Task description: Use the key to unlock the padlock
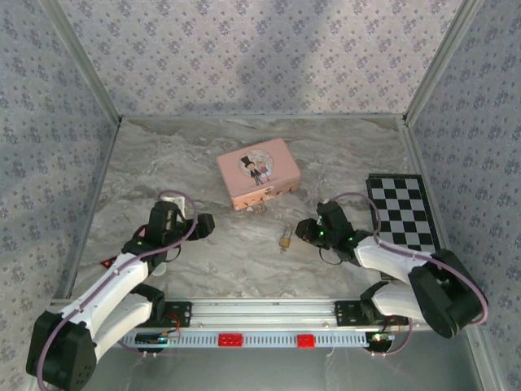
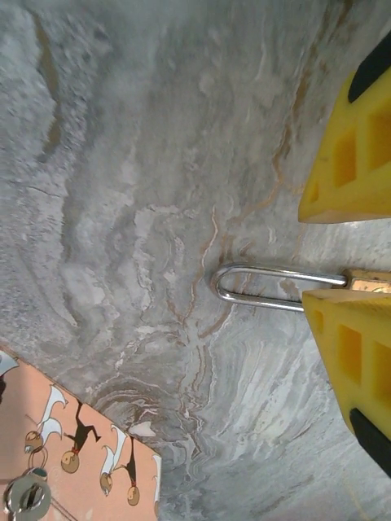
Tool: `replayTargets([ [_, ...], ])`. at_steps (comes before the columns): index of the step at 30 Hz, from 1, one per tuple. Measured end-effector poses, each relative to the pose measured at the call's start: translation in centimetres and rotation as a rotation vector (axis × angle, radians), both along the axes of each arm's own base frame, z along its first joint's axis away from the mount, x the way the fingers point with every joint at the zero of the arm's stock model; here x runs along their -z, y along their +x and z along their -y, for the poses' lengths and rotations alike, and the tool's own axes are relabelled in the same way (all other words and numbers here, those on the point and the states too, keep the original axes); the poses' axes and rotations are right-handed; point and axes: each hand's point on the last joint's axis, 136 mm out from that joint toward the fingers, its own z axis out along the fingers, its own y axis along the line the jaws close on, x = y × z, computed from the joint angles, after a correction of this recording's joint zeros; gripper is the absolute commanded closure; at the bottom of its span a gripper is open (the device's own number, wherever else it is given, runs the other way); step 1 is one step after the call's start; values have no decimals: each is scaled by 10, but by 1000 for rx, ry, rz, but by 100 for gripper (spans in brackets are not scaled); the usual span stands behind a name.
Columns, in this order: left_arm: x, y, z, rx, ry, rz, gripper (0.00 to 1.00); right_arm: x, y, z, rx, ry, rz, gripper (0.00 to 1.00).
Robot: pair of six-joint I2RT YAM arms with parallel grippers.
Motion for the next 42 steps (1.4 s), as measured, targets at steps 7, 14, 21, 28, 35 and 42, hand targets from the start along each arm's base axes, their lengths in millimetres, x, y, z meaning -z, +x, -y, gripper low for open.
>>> replayTargets([
  [7, -44, 34, -32, -192, 117, 111, 0, -76, 18, 32, 39, -118, 222, 64],
  [14, -57, 50, -60, -297, 276, 173, 0, -146, 33, 101, 222, -337, 488, 49],
  [21, -77, 62, -92, -380, 471, 266, 0, -148, 43, 146, 280, -578, 609, 44],
  [28, -73, 62, -131, -496, 615, 324, 0, -124, 43, 169, 277, -734, 607, 42],
  [35, -13, 43, -153, -498, 700, 294, 0, -107, 39, 179, 299, -752, 647, 43],
  [42, -3, 58, -145, -425, 701, 322, 0, -95, 48, 175, 254, -751, 664, 42],
])
